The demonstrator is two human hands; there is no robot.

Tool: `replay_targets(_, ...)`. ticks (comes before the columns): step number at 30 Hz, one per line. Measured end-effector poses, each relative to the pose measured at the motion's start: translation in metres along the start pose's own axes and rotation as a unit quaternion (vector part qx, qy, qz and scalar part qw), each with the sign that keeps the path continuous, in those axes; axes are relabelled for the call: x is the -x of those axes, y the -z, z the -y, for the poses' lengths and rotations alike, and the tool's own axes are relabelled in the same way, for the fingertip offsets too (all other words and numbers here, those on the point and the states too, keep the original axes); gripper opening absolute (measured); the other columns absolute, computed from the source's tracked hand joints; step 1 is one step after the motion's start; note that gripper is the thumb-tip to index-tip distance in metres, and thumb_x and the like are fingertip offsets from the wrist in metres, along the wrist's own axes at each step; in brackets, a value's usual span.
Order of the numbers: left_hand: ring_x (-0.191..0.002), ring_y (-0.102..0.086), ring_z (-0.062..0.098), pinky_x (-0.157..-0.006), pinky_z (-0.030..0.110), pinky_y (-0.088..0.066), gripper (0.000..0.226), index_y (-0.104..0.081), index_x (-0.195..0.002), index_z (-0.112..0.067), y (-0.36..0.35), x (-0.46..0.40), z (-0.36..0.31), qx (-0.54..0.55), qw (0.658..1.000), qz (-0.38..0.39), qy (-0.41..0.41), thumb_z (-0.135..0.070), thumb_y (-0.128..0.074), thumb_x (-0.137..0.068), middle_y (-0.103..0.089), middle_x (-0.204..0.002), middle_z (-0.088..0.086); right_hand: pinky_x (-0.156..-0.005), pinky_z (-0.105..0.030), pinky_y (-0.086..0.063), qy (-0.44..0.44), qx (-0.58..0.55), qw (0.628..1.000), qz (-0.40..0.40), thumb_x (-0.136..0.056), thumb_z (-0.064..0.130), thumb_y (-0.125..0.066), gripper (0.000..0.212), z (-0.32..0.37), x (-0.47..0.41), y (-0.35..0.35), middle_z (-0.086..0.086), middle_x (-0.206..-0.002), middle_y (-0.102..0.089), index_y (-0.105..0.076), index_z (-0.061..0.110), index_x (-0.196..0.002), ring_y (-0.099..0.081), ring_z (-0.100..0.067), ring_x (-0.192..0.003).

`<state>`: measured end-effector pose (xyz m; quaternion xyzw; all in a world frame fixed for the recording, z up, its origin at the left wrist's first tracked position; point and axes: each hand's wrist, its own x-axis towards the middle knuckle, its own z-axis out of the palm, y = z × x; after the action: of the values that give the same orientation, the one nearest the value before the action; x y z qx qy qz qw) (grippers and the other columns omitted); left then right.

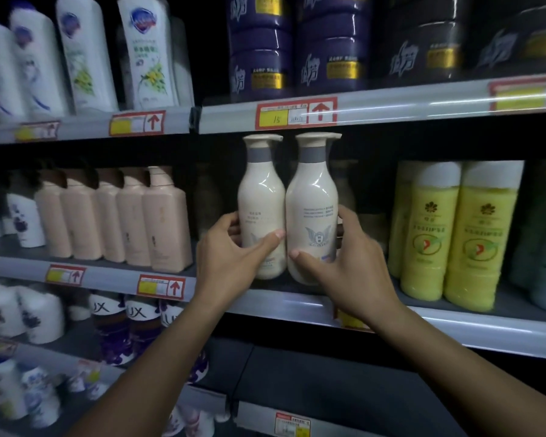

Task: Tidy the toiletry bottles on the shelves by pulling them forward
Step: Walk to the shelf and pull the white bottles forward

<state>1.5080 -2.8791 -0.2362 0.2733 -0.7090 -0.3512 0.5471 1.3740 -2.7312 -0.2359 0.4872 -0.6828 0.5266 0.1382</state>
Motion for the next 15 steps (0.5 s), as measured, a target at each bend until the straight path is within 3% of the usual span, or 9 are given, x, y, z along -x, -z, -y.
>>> replay_targets(3,-0.092,-0.074,-0.002,-0.082,0.031,-0.065,0.075,-0.069,-0.126,-0.023,0.013,0.020,-0.010,-0.007,1.000,-0.008,-0.003,-0.056,-0.094,-0.063,-0.077,-0.109,-0.012,-0.085,-0.042,-0.058,0.001,0.003,1.000,0.006,-0.073,0.052,-0.086,0.077,0.007,0.016,0.007,0.015,-0.118,-0.070,-0.044,0.039,-0.136,-0.069,-0.016,-0.106)
replay_targets(8,-0.089,-0.075,-0.002,-0.081,0.035,-0.066,0.084,-0.071,-0.123,-0.023,0.030,0.057,-0.006,-0.009,1.000,-0.001,0.017,-0.065,-0.091,-0.053,-0.078,-0.105,-0.012,-0.085,-0.045,-0.059,-0.005,0.037,0.999,0.032,-0.072,0.062,-0.082,0.081,0.011,0.051,0.013,0.007,-0.119,-0.074,-0.039,0.040,-0.137,-0.071,-0.022,-0.107)
replay_targets(12,-0.090,-0.075,-0.002,-0.082,0.035,-0.065,0.086,-0.071,-0.121,-0.024,0.039,0.087,0.010,-0.029,0.999,0.013,0.038,-0.068,-0.088,-0.049,-0.078,-0.105,-0.013,-0.085,-0.045,-0.059,-0.026,0.037,0.997,0.060,-0.071,0.062,-0.082,0.082,0.007,0.084,0.009,0.006,-0.120,-0.073,-0.039,0.036,-0.136,-0.070,-0.018,-0.108)
replay_targets(15,-0.089,-0.074,-0.003,-0.080,0.034,-0.066,0.078,-0.071,-0.121,-0.024,0.044,0.110,0.027,-0.042,0.997,0.032,0.060,-0.059,-0.093,-0.054,-0.078,-0.104,-0.013,-0.082,-0.043,-0.060,-0.042,0.041,0.995,0.079,-0.065,0.067,-0.079,0.083,-0.002,0.110,0.003,0.011,-0.117,-0.072,-0.038,0.040,-0.132,-0.071,-0.015,-0.107)
